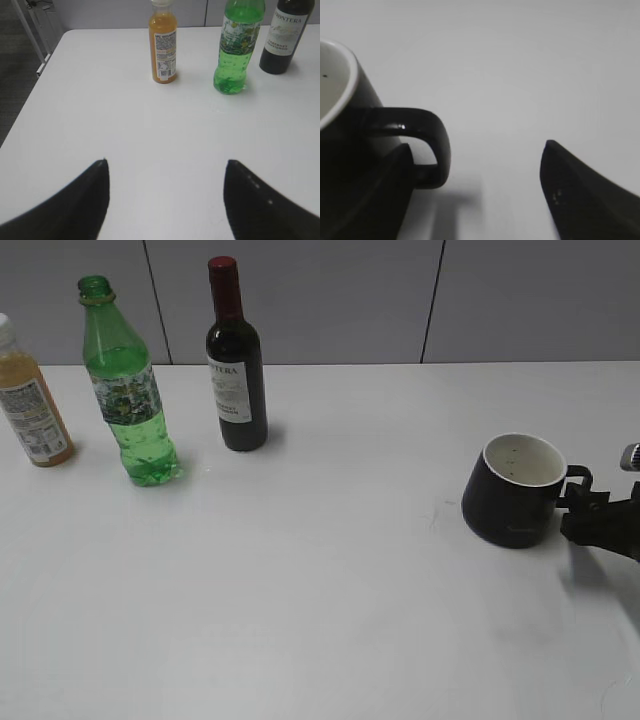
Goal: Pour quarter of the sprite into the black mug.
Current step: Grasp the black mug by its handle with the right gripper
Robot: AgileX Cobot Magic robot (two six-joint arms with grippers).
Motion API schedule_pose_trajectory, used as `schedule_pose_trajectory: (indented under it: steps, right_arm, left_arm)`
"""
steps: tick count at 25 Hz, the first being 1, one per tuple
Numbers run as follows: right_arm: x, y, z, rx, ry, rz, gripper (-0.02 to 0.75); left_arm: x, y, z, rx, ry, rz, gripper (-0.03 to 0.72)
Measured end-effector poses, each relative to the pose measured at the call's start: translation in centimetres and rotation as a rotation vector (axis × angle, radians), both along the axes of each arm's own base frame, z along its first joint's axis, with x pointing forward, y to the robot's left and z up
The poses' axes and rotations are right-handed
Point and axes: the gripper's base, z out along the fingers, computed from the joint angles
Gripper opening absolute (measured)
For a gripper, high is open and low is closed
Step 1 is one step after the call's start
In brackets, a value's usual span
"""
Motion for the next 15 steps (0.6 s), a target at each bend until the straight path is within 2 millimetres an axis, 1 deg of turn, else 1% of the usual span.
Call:
schedule_pose_trajectory:
  steps: [7,15]
  right_arm:
    - [0.57,0.03,-0.30,0.000,-0.001,0.000,0.594]
    - [0.77,-0.79,-0.23,-0.001,-0.008,-0.004,0.594]
  left_arm:
    - [0.00,0.00,0.00,0.000,0.000,0.000,0.543]
    - [0.00,0.00,0.00,0.000,0.000,0.000,0.543]
